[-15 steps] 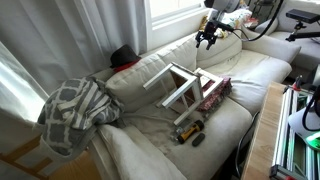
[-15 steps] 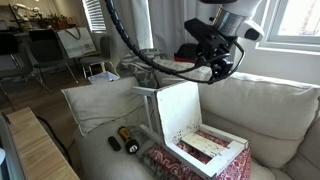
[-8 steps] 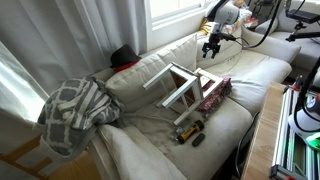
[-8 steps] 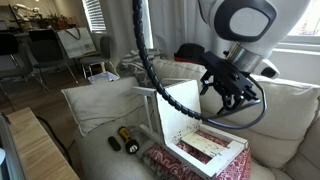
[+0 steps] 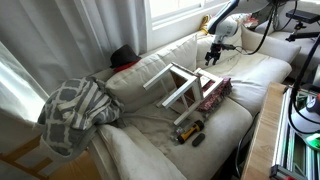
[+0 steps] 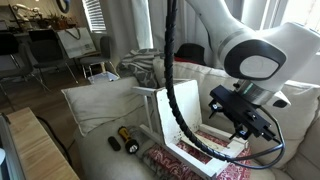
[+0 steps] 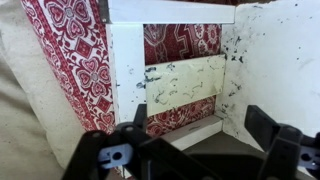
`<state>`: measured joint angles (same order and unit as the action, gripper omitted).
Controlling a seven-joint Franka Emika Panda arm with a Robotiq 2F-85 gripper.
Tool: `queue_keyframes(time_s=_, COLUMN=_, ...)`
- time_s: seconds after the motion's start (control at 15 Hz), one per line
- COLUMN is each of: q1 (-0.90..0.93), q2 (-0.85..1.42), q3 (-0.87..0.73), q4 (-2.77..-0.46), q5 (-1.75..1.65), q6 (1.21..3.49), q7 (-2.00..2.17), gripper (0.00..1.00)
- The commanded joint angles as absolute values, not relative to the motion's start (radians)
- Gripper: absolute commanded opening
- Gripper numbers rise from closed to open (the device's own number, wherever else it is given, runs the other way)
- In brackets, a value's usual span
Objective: Pick up the chair, turn it ninety degrees anticlockwise and place it standing right side up on the couch
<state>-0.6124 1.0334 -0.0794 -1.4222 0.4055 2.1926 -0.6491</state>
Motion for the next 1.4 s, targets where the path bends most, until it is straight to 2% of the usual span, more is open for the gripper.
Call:
queue_keyframes(time_s=0.0, q1=-0.636, q2=1.038, q3=-0.049, q4=-1.411, q5=0.373, q6=2.196, q7=-0.633, gripper=1.00)
queue_keyframes(time_s=0.73, q1=-0.634, q2=1.200, q3=-0.073, q4=-1.320, q5=0.206, q6=2.186, q7=-0.647, gripper=1.00)
queue_keyframes(time_s=1.33, q1=-0.691, q2=1.342, q3=-0.035, q4=-1.167, q5=0.192, q6=2.195, q7=-0.664, gripper=1.00)
